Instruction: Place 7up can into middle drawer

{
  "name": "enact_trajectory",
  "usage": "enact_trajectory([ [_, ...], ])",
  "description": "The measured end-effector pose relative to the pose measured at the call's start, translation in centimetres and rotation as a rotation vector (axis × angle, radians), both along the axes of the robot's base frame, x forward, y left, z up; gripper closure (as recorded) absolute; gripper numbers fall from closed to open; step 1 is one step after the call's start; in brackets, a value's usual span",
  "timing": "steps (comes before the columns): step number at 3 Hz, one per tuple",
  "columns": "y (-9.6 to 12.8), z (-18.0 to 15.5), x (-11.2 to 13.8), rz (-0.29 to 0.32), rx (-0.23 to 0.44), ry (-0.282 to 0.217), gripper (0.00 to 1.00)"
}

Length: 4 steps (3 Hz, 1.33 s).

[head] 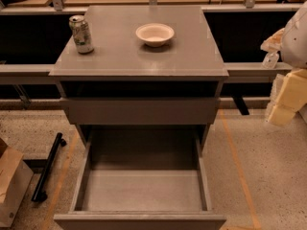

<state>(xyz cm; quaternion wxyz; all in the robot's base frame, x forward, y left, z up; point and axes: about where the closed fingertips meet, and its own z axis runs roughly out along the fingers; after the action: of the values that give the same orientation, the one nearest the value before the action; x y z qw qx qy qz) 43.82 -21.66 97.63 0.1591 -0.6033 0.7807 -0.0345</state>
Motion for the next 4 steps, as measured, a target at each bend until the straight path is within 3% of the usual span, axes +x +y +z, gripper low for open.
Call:
enact_trajectory([
  [1,0.0,0.0,0.0,0.000,0.000,0.000,0.00],
  [2,1.6,-0.3,0.8,0.049,0.046,-0.008,0.00],
  [4,10.5,-0.3,6.1,0.295,0.214,-0.064,0.00],
])
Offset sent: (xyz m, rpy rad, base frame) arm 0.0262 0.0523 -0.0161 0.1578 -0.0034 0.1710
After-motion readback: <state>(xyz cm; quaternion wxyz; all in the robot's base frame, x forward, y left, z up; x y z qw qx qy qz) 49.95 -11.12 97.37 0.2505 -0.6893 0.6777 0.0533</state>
